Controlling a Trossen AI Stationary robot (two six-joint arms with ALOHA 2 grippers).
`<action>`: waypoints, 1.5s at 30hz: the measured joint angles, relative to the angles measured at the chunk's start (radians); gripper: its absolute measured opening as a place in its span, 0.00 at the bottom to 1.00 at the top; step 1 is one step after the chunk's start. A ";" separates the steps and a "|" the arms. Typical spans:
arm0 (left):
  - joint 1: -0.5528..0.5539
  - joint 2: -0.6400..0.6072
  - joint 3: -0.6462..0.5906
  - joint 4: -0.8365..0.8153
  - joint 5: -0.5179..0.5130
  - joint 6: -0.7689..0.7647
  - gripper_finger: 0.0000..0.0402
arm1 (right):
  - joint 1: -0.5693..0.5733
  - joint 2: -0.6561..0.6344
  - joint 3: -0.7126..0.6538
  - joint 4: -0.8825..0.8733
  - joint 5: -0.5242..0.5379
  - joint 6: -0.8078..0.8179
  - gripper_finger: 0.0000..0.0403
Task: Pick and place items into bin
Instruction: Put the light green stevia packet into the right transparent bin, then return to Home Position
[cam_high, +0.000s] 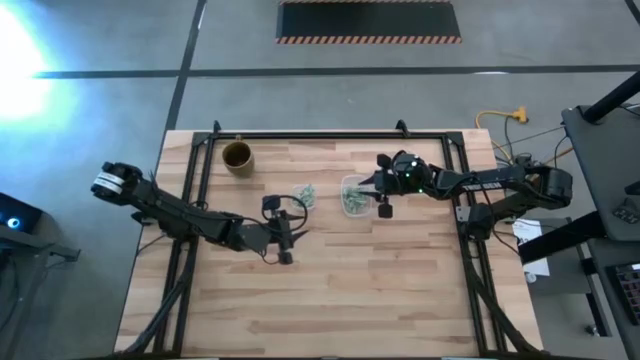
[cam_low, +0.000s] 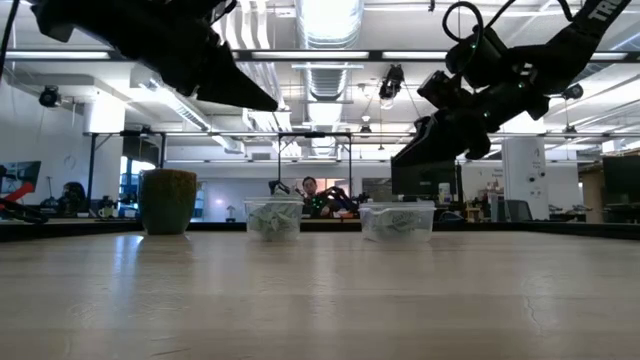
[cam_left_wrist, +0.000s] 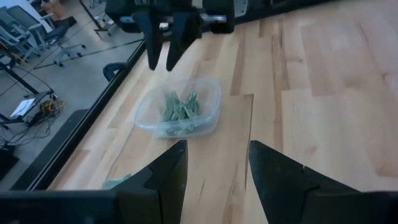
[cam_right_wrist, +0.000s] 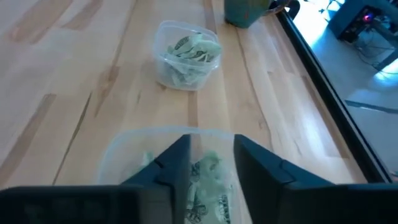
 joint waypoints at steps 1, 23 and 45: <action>0.000 0.002 -0.001 0.014 0.000 0.001 0.39 | 0.000 0.000 0.000 0.001 0.007 0.000 0.28; 0.092 -0.087 -0.045 0.098 0.079 0.006 0.39 | 0.002 -0.111 -0.034 0.115 -0.139 0.064 0.43; 0.362 -0.266 -0.297 0.458 0.284 0.130 0.39 | 0.005 -0.410 -0.452 0.744 -0.095 0.304 0.42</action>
